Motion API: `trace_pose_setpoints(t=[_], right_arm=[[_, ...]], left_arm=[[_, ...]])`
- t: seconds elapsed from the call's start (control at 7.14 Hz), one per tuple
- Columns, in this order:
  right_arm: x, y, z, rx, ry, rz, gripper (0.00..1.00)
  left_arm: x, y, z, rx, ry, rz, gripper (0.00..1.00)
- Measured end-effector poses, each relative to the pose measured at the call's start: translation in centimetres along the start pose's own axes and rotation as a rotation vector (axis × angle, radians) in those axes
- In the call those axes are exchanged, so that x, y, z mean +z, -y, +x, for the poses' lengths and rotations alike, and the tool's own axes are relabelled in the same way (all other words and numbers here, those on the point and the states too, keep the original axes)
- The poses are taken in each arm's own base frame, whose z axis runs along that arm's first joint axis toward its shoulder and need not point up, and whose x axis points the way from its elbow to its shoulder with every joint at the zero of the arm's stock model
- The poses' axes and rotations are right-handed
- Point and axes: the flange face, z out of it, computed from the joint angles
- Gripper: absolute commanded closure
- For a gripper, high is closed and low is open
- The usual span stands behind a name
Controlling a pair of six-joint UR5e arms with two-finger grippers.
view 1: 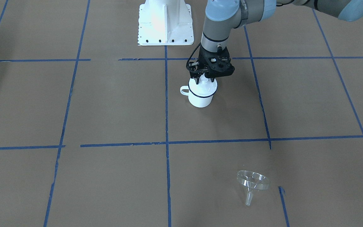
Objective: Place funnel on cup
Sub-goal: 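Lower the left gripper and grasp the lid's knob, then lift the white lid off the mug and carry it beside the mug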
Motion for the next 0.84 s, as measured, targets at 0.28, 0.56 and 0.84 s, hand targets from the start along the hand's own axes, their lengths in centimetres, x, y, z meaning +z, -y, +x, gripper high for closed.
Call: trace_pose_setpoints(t=[0.28, 0.56, 0.84], right_arm=[[0.0, 0.0, 0.0, 0.0, 0.0, 0.0, 0.0], [0.0, 0.0, 0.0, 0.0, 0.0, 0.0, 0.0], [0.0, 0.0, 0.0, 0.0, 0.0, 0.0, 0.0]], left_arm=[[-0.3, -0.1, 0.0, 0.005, -0.002, 0.001, 1.0], [-0.5, -0.1, 0.0, 0.009, -0.005, 0.002, 1.0], [-1.9, -0.1, -0.3, 0.016, -0.014, 0.009, 1.0]])
